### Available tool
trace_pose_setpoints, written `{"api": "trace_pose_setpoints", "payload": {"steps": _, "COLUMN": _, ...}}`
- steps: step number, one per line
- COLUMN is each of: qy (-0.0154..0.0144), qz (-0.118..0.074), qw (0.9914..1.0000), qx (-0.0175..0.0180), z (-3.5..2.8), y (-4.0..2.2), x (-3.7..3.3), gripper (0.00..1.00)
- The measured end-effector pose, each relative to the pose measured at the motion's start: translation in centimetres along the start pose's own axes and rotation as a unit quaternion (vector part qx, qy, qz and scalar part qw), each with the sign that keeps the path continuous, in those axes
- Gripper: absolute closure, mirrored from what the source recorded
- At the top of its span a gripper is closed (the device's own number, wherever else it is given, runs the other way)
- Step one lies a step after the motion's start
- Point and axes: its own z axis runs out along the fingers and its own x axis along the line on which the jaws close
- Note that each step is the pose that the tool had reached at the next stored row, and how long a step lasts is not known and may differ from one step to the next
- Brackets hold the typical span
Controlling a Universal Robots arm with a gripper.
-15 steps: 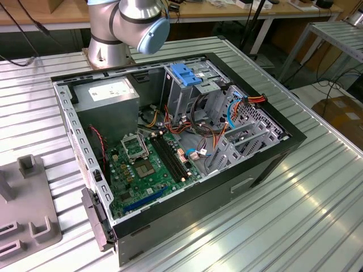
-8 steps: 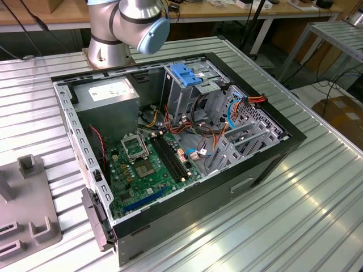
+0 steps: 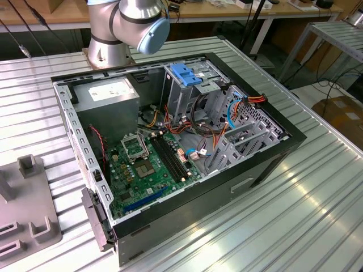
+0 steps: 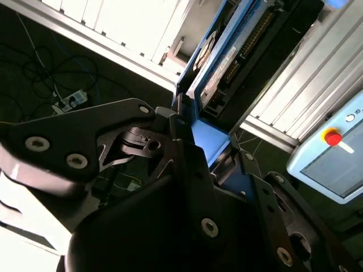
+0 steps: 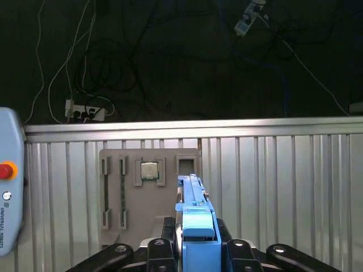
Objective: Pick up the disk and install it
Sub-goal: 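Pick up the disk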
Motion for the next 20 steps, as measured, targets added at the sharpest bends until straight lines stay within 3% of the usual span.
{"api": "trace_pose_setpoints", "payload": {"steps": 4, "qy": 0.0000, "qz": 0.000, "qw": 1.00000, "qx": -0.0001, "z": -1.03, "y": 0.00, "x": 0.02, "gripper": 0.63}}
{"api": "trace_pose_setpoints", "payload": {"steps": 10, "qy": 0.0000, "qz": 0.000, "qw": 1.00000, "qx": -0.0002, "z": -3.30, "y": -0.01, "x": 0.06, "gripper": 0.63}}
{"api": "trace_pose_setpoints", "payload": {"steps": 20, "qy": 0.0001, "qz": 0.000, "qw": 1.00000, "qx": -0.0002, "z": -3.53, "y": -0.19, "x": 0.05, "gripper": 0.63}}
